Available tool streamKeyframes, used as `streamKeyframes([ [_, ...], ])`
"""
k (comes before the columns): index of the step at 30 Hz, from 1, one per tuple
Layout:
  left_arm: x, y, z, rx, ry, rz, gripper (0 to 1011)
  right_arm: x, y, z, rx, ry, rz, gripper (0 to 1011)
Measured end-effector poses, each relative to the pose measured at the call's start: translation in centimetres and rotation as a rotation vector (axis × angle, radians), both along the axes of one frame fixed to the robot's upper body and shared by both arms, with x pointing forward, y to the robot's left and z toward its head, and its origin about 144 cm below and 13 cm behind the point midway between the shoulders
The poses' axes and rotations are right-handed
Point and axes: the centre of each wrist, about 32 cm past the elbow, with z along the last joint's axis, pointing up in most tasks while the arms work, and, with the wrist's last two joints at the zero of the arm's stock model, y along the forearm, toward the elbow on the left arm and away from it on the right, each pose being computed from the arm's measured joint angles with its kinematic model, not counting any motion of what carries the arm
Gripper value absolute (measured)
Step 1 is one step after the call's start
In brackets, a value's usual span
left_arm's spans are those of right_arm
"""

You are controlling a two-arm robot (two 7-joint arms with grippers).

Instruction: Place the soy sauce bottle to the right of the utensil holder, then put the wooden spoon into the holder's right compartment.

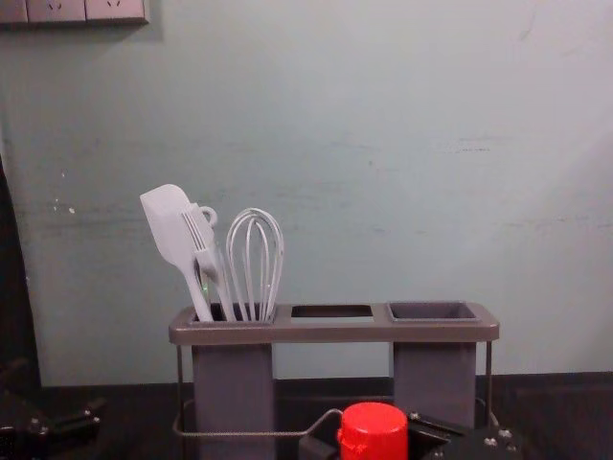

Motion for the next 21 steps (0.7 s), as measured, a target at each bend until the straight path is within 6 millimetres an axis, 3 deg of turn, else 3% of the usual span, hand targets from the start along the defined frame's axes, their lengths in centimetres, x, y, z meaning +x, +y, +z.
streamKeyframes([
  [21,0.00,0.00,0.00,0.000,0.000,0.000,1000,0.00,-0.01,0.00,0.001,0.000,-0.001,380],
])
